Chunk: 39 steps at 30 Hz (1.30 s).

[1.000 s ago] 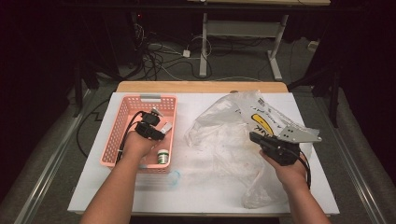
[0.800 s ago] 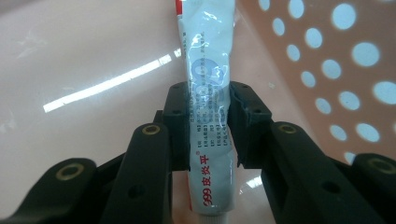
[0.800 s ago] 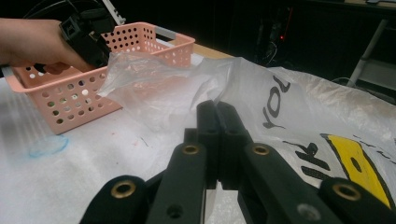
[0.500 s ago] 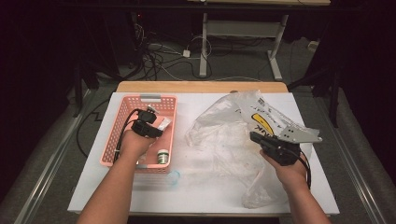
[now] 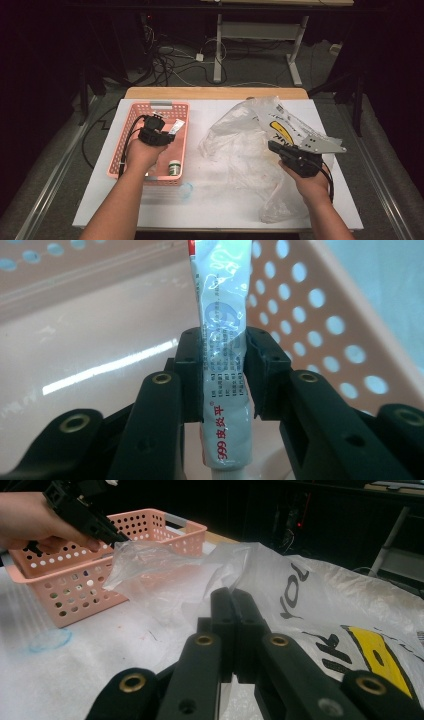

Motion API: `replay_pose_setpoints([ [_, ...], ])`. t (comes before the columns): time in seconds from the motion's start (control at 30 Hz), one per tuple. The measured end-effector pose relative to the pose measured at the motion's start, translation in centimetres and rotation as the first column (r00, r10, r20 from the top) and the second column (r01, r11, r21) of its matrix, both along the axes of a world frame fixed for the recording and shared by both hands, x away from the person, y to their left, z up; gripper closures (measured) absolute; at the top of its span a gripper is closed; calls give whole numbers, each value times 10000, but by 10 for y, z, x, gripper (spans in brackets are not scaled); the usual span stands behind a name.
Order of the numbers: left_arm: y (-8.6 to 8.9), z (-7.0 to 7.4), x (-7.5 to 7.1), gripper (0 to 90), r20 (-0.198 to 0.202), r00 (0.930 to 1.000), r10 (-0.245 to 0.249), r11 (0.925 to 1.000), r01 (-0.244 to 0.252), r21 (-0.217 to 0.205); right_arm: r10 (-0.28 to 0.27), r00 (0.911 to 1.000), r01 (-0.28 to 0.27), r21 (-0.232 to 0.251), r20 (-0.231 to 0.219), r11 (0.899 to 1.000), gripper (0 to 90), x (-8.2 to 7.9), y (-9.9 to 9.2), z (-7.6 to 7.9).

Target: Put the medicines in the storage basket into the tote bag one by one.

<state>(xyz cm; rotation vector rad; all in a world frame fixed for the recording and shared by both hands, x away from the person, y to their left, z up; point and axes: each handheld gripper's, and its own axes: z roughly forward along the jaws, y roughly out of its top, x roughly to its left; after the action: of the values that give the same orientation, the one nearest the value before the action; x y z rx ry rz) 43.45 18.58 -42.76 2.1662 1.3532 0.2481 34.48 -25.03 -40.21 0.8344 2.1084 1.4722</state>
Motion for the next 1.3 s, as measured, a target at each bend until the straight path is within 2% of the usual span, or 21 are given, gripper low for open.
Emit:
replay_pose_setpoints([
  [0.07,0,2,-3,689,194,9998,-20,10000,19,32,-7,10000,7,-11,-11,10000,900,1,0,-1],
  [0.23,3,6,-10,689,550,9985,73,9994,-55,-337,-15,10000,15,-17,-33,10000,900,1,1,-1],
  [0.57,14,11,-28,688,958,9954,76,9981,-18,-608,7,10000,-7,-71,18,10000,900,0,2,-1],
  [0.67,17,14,-36,688,1085,9941,74,9962,20,-866,8,10000,-8,-78,31,10000,900,0,2,-1],
  [0.77,20,16,-45,688,1290,9916,10,9961,104,-876,27,10000,-27,-96,28,10000,900,0,2,-1],
  [0.83,21,19,-51,688,1528,9882,105,9944,58,-1058,37,10000,-37,-108,36,9999,900,0,3,-1],
  [1.3,15,20,-87,688,2093,9773,-322,9881,626,-1404,33,10000,-32,-146,91,9999,900,-2,4,0],
])
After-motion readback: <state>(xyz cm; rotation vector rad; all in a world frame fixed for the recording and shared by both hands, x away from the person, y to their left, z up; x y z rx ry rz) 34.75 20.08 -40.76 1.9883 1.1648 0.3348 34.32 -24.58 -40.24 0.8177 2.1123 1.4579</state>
